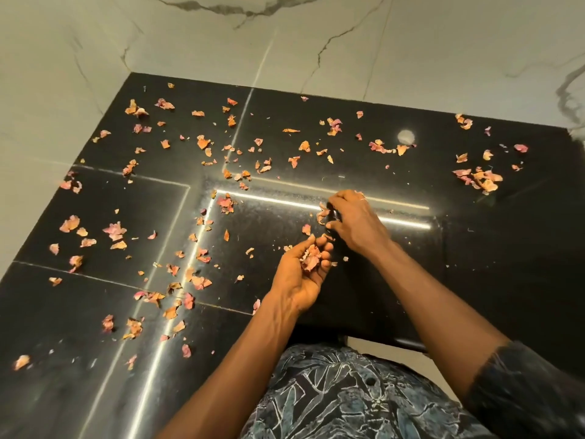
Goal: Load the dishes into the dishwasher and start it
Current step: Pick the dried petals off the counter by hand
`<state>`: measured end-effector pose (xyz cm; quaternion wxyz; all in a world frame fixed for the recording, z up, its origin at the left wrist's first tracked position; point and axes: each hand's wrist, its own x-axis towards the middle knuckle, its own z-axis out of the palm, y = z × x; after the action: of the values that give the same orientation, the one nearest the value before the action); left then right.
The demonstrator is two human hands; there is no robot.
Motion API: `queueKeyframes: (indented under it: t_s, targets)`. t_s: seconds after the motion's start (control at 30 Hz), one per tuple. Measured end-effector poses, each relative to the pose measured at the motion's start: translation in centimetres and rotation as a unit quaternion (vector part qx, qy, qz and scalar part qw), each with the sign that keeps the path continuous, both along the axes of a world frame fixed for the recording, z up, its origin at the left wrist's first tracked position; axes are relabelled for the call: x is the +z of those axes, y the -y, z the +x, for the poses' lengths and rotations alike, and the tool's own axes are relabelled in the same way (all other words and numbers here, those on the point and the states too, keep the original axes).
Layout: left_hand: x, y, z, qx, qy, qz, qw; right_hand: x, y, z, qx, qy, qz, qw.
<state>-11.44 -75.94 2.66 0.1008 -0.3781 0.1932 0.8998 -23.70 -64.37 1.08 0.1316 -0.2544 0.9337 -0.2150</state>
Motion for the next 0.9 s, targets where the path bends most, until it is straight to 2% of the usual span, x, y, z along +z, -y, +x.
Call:
queueKeyframes:
  t_s: [0.13, 0.3, 0.47, 0.6, 0.73, 0.8, 0.9]
  targets:
    - [0.0, 0.6, 1.0, 0.018, -0.002, -0.004, 1.000, -0.6, -0.5, 0.8, 0.013, -0.060, -0.011, 0.998]
    - [-0.7, 0.6, 2.1, 0.027, -0.011, -0.018, 0.999, -0.9, -2.5, 1.4, -0.016, -0.035, -0.005, 0.999]
    - [-1.2, -0.3, 2.1, 0.037, -0.001, -0.031, 0.999, 2.1, -3.5, 2.9, -0.137, 0.050, -0.150, 0.978]
    - [-1.4, -1.0, 2.1, 0.034, 0.014, -0.034, 0.999, 5.8, -1.4, 7.5, -0.024, 0.053, -0.177, 0.983]
    - [-1.0, -0.9, 2.4, 0.044, 0.025, -0.030, 0.998, 6.2, 0.2, 9.9, 0.076, 0.024, -0.129, 0.988]
    - [-1.0, -0.7, 2.3, 0.043, 0.021, -0.018, 0.999, 6.5, 0.1, 9.1, 0.059, 0.047, -0.150, 0.986]
    - [-1.1, -0.2, 2.0, 0.034, 0.011, 0.002, 0.999, 6.3, -0.8, 6.2, -0.034, 0.061, -0.193, 0.979]
